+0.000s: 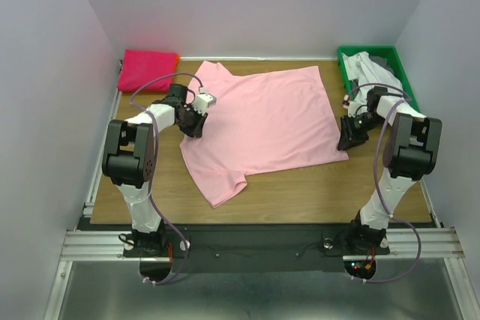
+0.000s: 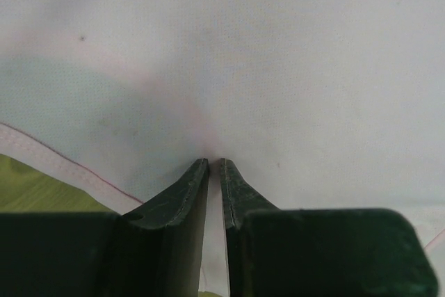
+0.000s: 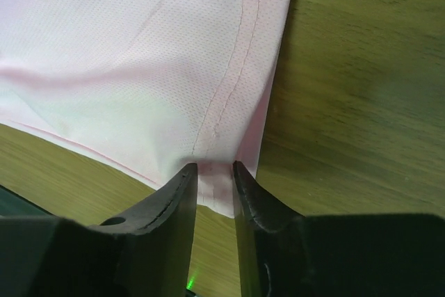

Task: Fold and stack the t-shirts
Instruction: Flatten the tshirt out, then fold the tshirt

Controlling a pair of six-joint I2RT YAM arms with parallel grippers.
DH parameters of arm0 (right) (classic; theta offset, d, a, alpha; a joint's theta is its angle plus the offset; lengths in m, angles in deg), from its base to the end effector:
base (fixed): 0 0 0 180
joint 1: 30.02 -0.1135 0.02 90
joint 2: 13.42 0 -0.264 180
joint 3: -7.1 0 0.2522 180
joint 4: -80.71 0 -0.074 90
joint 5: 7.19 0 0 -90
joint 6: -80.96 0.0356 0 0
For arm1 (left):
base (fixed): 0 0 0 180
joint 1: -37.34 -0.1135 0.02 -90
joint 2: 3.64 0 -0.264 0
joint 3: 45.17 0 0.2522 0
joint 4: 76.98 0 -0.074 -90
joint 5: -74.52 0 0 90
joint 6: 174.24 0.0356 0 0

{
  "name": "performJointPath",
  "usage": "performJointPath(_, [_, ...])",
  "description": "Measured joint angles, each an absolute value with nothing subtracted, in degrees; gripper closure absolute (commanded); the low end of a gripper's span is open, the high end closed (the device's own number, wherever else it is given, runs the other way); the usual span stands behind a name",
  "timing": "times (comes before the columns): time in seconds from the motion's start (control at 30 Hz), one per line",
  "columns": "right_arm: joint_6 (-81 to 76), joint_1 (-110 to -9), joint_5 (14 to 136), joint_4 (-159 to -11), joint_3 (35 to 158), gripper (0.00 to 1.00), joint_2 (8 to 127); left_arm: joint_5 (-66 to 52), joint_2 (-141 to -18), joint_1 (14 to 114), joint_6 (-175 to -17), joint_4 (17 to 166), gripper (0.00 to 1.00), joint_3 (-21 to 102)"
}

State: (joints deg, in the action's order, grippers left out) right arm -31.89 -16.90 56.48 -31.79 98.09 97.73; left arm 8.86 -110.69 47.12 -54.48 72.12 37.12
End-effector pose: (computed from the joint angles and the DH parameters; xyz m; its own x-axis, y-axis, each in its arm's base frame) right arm 0.3506 -0.0655 0.1670 -0.9689 -0.1315 -0.2097 -0.2066 0.8962 0.3925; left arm 0.3784 -0.0801 0.1724 -0.5158 0.5478 -0.6586 0.7372 0.6756 -0.0154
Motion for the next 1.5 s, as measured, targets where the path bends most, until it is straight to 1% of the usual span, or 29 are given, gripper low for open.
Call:
performJointPath(0.03, [-31.79,-16.90,56.50,-31.75,98.09,0.74,97.73,8.86,-110.73,47.12,-54.57,72.27,0.75,37.12])
performJointPath(0.07, [-31.87,-16.90,56.50,-31.77,98.09,0.80,97.73,8.88,-110.77,47.12,-54.75,72.47,0.75,37.12])
performJointPath(0.13, [-31.76,-16.90,56.61,-31.73,98.09,0.86,97.73,8.88,-110.84,47.12,-54.99,72.82,0.75,37.12])
performJointPath(0.3, [-32.05,-16.90,57.99,-31.62,98.07,0.98,97.41,8.86,-110.84,47.12,-55.23,73.23,0.75,37.06])
performJointPath(0.33, [-32.11,-16.90,58.31,-31.55,98.05,0.99,97.21,8.86,-110.84,47.12,-55.23,73.38,0.75,36.97])
performJointPath(0.5, [-32.90,-16.72,60.30,-30.55,98.02,0.99,94.70,8.88,-110.84,47.12,-55.42,73.67,0.75,36.84])
performJointPath(0.53, [-33.05,-16.66,60.52,-30.37,97.96,0.84,94.32,8.88,-110.84,47.12,-55.47,73.71,0.75,36.81])
performJointPath(0.57, [-33.10,-16.55,60.87,-30.13,97.89,0.72,93.87,8.88,-110.84,47.12,-55.58,73.71,0.75,36.81])
performJointPath(0.6, [-33.45,-16.44,61.09,-30.02,97.83,0.63,93.65,8.88,-110.84,47.12,-55.62,73.73,0.75,36.81])
performJointPath(0.67, [-33.32,-16.22,61.53,-29.78,97.52,0.57,93.45,8.88,-110.84,47.12,-55.69,73.78,0.75,36.79])
performJointPath(0.73, [-32.94,-16.11,61.70,-29.63,97.02,0.54,93.43,8.90,-110.84,47.12,-55.77,73.87,0.75,36.75])
performJointPath(0.87, [-32.11,-16.11,61.53,-28.97,96.71,0.53,93.54,8.90,-110.84,47.12,-55.88,74.04,0.75,36.71])
performJointPath(0.97, [-31.37,-16.11,61.07,-28.97,96.71,0.57,94.26,8.92,-110.84,47.12,-55.91,74.08,0.75,36.68])
performJointPath(1.03, [-31.04,-16.11,60.61,-28.95,96.71,0.61,94.70,8.92,-110.84,47.12,-55.91,74.28,0.75,36.55])
performJointPath(1.13, [-30.63,-16.11,60.19,-28.93,96.71,0.64,95.53,8.95,-110.84,47.12,-55.91,74.46,0.75,36.51])
performJointPath(1.33, [-30.30,-16.11,59.78,-28.53,96.71,0.76,95.61,9.12,-110.84,47.12,-55.91,74.78,0.75,36.44])
performJointPath(1.37, [-30.30,-16.11,59.78,-28.47,96.71,0.82,95.61,9.12,-110.84,47.12,-55.91,74.81,0.75,36.44])
performJointPath(1.43, [-30.32,-16.11,59.82,-28.29,96.71,0.85,95.61,9.12,-110.84,47.12,-55.91,74.81,0.75,36.44])
performJointPath(1.5, [-30.47,-16.11,59.84,-27.90,96.71,0.91,95.61,9.12,-110.84,47.12,-55.91,74.81,0.75,36.42])
